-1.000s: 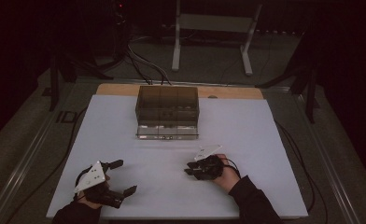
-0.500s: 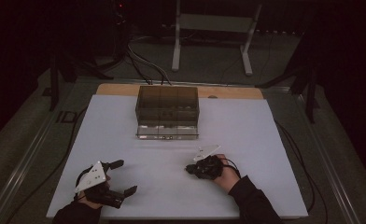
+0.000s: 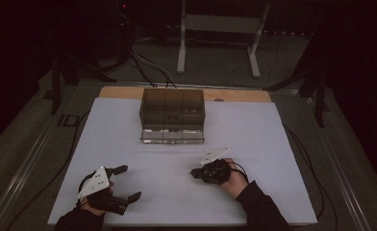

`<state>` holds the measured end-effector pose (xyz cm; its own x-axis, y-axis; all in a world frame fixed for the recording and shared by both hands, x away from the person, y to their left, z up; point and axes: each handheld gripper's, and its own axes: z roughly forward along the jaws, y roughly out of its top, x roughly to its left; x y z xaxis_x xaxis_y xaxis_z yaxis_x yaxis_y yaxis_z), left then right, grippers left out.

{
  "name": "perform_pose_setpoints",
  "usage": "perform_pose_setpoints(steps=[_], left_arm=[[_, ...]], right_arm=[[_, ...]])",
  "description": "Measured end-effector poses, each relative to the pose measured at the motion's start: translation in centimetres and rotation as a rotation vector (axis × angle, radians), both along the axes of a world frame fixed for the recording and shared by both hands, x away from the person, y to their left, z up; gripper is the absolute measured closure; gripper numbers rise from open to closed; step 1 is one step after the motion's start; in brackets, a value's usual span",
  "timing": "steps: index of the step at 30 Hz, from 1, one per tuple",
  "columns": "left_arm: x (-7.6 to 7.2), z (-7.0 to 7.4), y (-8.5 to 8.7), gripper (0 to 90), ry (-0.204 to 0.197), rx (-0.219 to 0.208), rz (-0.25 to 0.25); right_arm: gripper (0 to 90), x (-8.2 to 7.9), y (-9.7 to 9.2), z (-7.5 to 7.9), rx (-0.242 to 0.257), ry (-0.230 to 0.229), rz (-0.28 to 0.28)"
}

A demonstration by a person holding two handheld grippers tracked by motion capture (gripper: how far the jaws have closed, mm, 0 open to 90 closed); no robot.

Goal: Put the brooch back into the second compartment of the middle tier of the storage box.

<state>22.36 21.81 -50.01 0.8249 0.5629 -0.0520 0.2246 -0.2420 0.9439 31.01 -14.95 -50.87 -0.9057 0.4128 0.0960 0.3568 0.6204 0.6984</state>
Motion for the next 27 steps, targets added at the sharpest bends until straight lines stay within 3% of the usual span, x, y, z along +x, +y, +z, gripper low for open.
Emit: perform_pose_setpoints(steps=[27], left_arm=[[0.1,-0.2,-0.1,0.3,0.006,-0.004,0.008]], right_arm=[[85.3,-0.2,-0.1,1.8,0.033,-0.005,0.003]])
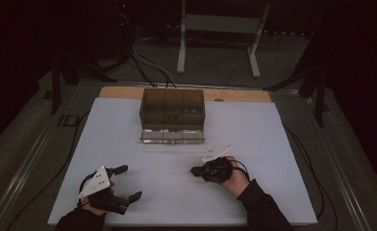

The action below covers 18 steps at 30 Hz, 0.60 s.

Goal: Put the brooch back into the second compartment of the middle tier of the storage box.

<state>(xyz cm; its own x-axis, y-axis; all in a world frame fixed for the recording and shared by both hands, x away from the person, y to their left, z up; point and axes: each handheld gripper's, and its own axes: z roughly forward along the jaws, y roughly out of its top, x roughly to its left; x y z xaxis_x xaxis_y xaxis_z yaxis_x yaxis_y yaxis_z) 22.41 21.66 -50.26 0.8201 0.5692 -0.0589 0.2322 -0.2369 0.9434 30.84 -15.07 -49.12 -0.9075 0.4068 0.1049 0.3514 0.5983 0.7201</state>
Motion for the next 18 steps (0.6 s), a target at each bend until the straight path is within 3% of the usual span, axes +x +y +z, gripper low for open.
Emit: perform_pose_setpoints(steps=[18], left_arm=[[0.0,0.0,0.0,0.3,0.006,-0.003,-0.003]], right_arm=[[85.3,0.7,0.5,1.9,0.006,-0.011,0.011]])
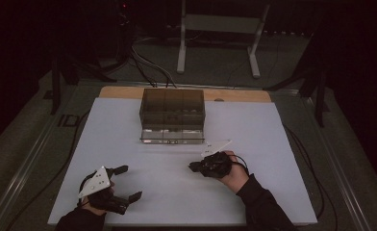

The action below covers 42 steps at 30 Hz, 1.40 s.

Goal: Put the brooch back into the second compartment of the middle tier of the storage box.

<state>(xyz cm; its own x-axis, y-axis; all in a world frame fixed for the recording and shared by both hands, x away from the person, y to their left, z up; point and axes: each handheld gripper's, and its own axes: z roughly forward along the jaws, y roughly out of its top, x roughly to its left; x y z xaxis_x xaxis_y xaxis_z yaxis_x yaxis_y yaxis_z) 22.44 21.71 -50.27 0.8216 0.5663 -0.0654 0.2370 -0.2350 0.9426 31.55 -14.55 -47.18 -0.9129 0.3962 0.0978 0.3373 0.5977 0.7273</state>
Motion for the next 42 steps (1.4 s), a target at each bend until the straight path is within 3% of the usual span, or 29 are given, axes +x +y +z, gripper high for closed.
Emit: perform_pose_setpoints(steps=[5,42], left_arm=[[0.0,0.1,0.2,0.3,0.001,-0.016,0.0],[-0.1,0.1,0.1,0.3,-0.006,0.006,0.003]], right_arm=[[85.3,0.3,0.2,0.8,0.01,-0.012,-0.001],[85.3,2.5,1.4,4.2,0.059,-0.058,-0.01]])
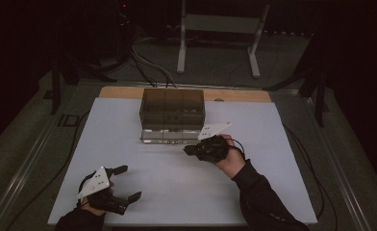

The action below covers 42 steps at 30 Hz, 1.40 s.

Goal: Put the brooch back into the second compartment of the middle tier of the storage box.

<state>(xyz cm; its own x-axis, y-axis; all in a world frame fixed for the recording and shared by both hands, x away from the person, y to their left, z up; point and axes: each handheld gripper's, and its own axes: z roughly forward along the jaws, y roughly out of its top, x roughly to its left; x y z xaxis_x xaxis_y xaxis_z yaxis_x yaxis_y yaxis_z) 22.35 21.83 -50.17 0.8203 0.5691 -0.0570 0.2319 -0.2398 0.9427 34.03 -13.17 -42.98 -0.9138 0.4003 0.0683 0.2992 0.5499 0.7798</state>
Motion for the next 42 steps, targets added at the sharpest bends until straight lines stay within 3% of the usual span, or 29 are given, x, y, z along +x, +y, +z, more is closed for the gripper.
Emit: perform_pose_setpoints(steps=[29,42], left_arm=[[-0.1,0.2,0.1,0.3,-0.005,-0.006,0.002],[-0.1,0.1,0.1,0.3,-0.005,-0.007,-0.001]], right_arm=[[85.3,2.9,2.0,2.4,0.036,-0.011,-0.031],[85.2,4.3,2.8,2.7,0.041,-0.009,-0.057]])
